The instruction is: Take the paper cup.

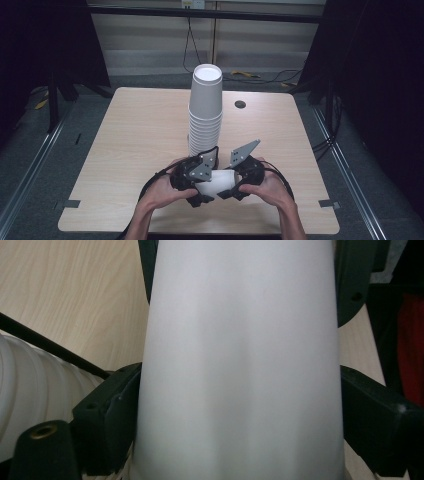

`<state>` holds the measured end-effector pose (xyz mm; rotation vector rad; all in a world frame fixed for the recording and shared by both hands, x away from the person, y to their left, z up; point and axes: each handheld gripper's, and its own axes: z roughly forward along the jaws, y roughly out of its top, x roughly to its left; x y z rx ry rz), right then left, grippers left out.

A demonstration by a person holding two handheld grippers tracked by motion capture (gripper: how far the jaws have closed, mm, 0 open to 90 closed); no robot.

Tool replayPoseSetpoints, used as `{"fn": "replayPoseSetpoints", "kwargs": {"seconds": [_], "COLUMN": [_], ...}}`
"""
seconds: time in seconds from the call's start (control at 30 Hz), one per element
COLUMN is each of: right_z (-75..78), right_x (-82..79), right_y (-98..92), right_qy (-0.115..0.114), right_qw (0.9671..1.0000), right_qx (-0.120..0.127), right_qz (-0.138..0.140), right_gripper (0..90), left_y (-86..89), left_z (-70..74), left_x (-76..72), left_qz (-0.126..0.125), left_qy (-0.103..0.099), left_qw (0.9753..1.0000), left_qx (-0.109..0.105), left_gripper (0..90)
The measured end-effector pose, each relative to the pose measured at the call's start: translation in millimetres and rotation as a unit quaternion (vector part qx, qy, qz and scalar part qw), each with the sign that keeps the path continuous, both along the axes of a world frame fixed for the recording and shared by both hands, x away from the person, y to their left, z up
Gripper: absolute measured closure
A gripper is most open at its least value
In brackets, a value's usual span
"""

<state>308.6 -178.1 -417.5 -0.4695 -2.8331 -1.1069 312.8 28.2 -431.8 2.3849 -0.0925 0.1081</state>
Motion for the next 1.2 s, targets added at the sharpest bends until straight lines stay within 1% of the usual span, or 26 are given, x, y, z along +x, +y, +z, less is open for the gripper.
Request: {"fn": "replayPoseSetpoints", "kwargs": {"seconds": [0.03,0.1,0.2,0.23,0.27,0.3,0.33,0.37,0.4,0.43,0.47,0.53,0.57,0.6,0.73,0.77,0.8,0.83,0.9,0.93,0.97,1.0,1.03,1.07,1.13,1.2], "right_z": [0.4,1.1,2.2,2.4,3.7,3.7,4.4,5.1,5.3,5.3,5.2,5.2,4.4,4.4,0.7,-0.1,-1.0,-1.2,-1.1,-1.5,-2.1,-2.7,-2.8,-3.0,-2.6,-2.5], "right_x": [0.1,0.1,-0.1,-0.2,-0.6,-0.6,-1.3,-2.2,-2.5,-2.5,-1.9,-1.6,-0.8,-1.3,-0.4,-0.4,-0.4,-0.7,-1.5,-1.3,-1.2,-1.0,-1.6,-1.8,-3.1,-4.5], "right_y": [-0.4,-1.1,-1.5,-1.5,-1.6,-1.6,-1.3,-0.1,-0.5,-0.5,-1.3,-3.6,-4.9,-6.4,-11.5,-13.3,-15.3,-17.3,-21.0,-22.9,-25.1,-26.9,-28.3,-29.7,-31.8,-33.1], "right_qy": [0.001,0.001,-0.002,-0.003,-0.007,-0.007,-0.013,-0.015,-0.016,-0.016,-0.014,-0.016,-0.016,-0.016,-0.011,-0.014,-0.009,-0.008,-0.010,-0.012,-0.012,-0.011,-0.012,-0.013,-0.014,-0.014], "right_qw": [1.0000,1.0000,1.0000,1.0000,1.0000,1.0000,0.9999,0.9999,0.9998,0.9998,0.9999,0.9998,0.9998,0.9996,0.9994,0.9992,0.9990,0.9989,0.9984,0.9980,0.9977,0.9975,0.9971,0.9968,0.9962,0.9956], "right_qx": [0.000,0.002,0.001,0.002,0.003,0.003,0.005,0.000,0.002,0.002,0.003,0.000,0.005,0.004,0.011,0.011,0.018,0.022,0.023,0.022,0.026,0.028,0.028,0.035,0.046,0.052], "right_qz": [0.000,-0.002,-0.001,-0.002,-0.004,-0.004,-0.006,-0.007,-0.008,-0.008,-0.007,-0.016,-0.014,-0.021,-0.030,-0.036,-0.039,-0.041,-0.052,-0.057,-0.062,-0.065,-0.069,-0.071,-0.073,-0.077], "right_gripper": [22.9,23.0,23.0,23.0,23.1,23.1,23.1,23.1,23.1,23.1,23.1,23.0,23.0,23.0,22.8,22.7,22.6,22.6,22.5,22.5,22.5,22.5,22.4,22.4,22.4,22.4], "left_y": [1.2,2.3,3.6,4.7,5.3,6.5,7.9,10.2,12.4,14.2,15.7,17.9,20.2,21.2,27.6,29.5,31.7,33.9,37.6,39.9,41.7,43.6,44.9,46.6,49.9,54.2], "left_z": [-0.2,-0.5,-0.1,0.7,1.5,2.3,4.4,6.6,8.9,10.4,11.8,13.0,13.4,13.8,14.8,15.0,15.4,15.7,16.2,16.9,16.9,17.0,16.5,16.3,15.4,14.0], "left_x": [1.3,1.8,1.3,1.5,1.7,0.9,0.7,0.3,0.7,0.2,-0.7,0.1,0.2,1.1,1.4,1.9,2.7,3.1,3.0,3.7,3.3,3.3,2.3,2.0,1.9,1.1], "left_qz": [-0.003,-0.004,-0.005,-0.006,-0.005,0.002,-0.002,-0.001,-0.001,0.001,0.009,0.011,0.021,0.021,0.044,0.045,0.045,0.049,0.061,0.063,0.069,0.069,0.076,0.080,0.083,0.092], "left_qy": [-0.002,0.001,-0.004,-0.001,-0.008,-0.011,-0.009,-0.007,-0.007,-0.006,-0.017,-0.016,-0.017,-0.018,-0.013,-0.011,-0.009,-0.007,0.000,0.000,0.004,0.002,0.003,-0.001,0.000,0.004], "left_qw": [1.0000,0.9999,0.9997,0.9997,0.9995,0.9991,0.9984,0.9976,0.9969,0.9965,0.9964,0.9962,0.9956,0.9953,0.9927,0.9918,0.9910,0.9900,0.9867,0.9859,0.9843,0.9837,0.9823,0.9819,0.9811,0.9783], "left_qx": [-0.007,-0.016,-0.025,-0.024,-0.030,-0.040,-0.055,-0.068,-0.078,-0.083,-0.083,-0.085,-0.089,-0.093,-0.112,-0.119,-0.126,-0.132,-0.151,-0.155,-0.163,-0.166,-0.171,-0.172,-0.174,-0.185], "left_gripper": [12.9,12.8,12.9,12.9,13.0,13.0,13.0,14.9,15.4,15.4,15.6,15.5,15.7,15.4,15.6,15.6,15.6,15.6,15.6,15.6,15.6,15.6,15.6,15.6,15.6,15.7]}}
